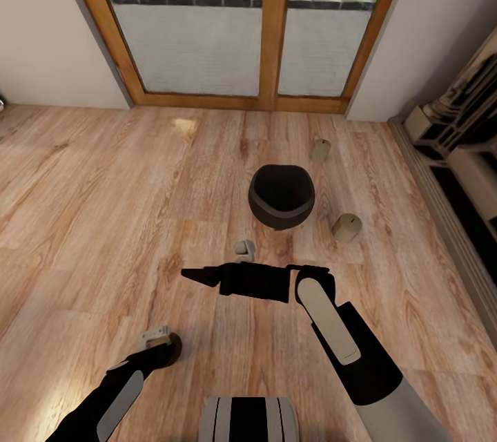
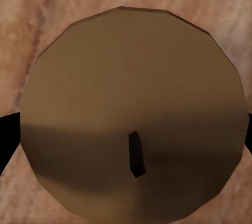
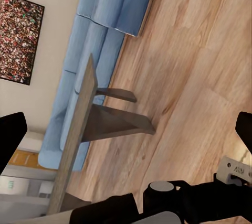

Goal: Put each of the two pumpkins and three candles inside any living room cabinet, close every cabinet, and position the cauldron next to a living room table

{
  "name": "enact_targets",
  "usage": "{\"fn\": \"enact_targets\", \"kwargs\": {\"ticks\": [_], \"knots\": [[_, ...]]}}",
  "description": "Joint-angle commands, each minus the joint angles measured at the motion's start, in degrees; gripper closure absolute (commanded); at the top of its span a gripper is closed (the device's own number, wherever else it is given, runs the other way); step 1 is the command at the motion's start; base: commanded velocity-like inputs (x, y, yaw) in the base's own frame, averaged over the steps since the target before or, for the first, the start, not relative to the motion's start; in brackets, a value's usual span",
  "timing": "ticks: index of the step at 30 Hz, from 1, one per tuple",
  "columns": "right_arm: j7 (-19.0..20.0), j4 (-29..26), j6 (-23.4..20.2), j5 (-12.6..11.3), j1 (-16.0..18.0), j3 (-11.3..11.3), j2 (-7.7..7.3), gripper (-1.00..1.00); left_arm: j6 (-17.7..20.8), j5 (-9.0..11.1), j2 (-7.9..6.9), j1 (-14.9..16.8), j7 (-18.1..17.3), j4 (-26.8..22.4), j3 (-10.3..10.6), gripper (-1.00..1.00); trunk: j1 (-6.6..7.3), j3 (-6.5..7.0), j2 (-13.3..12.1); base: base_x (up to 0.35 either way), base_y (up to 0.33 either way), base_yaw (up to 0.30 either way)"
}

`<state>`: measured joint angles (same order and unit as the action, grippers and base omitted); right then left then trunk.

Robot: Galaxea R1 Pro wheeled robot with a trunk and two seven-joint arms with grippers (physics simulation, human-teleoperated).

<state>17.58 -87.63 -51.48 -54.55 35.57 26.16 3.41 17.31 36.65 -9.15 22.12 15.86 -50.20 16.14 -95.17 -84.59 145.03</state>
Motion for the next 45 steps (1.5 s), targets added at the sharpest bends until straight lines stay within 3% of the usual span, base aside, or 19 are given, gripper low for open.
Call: {"fn": "enact_targets", "kwargs": {"ticks": [1, 17, 26, 29, 33, 39, 45], "knots": [[0.36, 0.0, -0.2, 0.32, 0.03, -0.05, -0.12, -1.0, 0.09, 0.53, -0.08, 0.03, 0.51, -0.09, 0.29, 1.0, 0.01, -0.04, 0.02, 0.0, 0.0, 0.0], [0.37, 0.0, -0.2, 0.29, 0.03, -0.05, -0.34, -1.0, 0.09, 0.69, -0.25, 0.03, 0.48, -0.09, 0.29, 1.0, 0.01, -0.04, 0.02, 0.0, 0.0, 0.0], [0.37, 0.02, 0.01, 0.31, 0.03, -0.05, -0.54, -1.0, 0.09, 0.75, -0.51, 0.03, 0.48, -0.07, 0.26, 1.0, 0.24, 1.96, -0.1, 0.0, 0.0, 0.0], [0.37, 0.06, 0.37, 0.29, 0.03, -0.04, -1.59, -1.0, 0.18, 0.78, -0.78, 0.03, 0.48, -0.07, 0.16, 1.0, 0.32, 2.62, -0.14, 0.0, 0.0, 0.0], [0.37, 1.0, 1.15, 0.34, 0.03, -0.25, -2.63, -1.0, 0.43, 0.98, -1.43, 0.03, 0.38, -0.09, -0.84, 1.0, 0.42, 3.51, -0.2, 0.0, 0.0, 0.0], [0.24, 3.28, 2.61, 0.87, 0.03, -2.48, -2.94, -1.0, 1.08, 1.03, -1.74, 0.03, 0.23, -0.15, -4.94, 1.0, 0.58, 4.84, -0.28, 0.0, 0.0, 0.0], [-0.36, 6.08, 3.38, 0.88, 0.03, -4.1, -3.11, -1.0, 2.53, 2.5, -4.39, 0.03, 0.22, -0.52, -5.81, 1.0, 0.73, 6.17, -0.36, 0.0, 0.0, 0.0]]}}
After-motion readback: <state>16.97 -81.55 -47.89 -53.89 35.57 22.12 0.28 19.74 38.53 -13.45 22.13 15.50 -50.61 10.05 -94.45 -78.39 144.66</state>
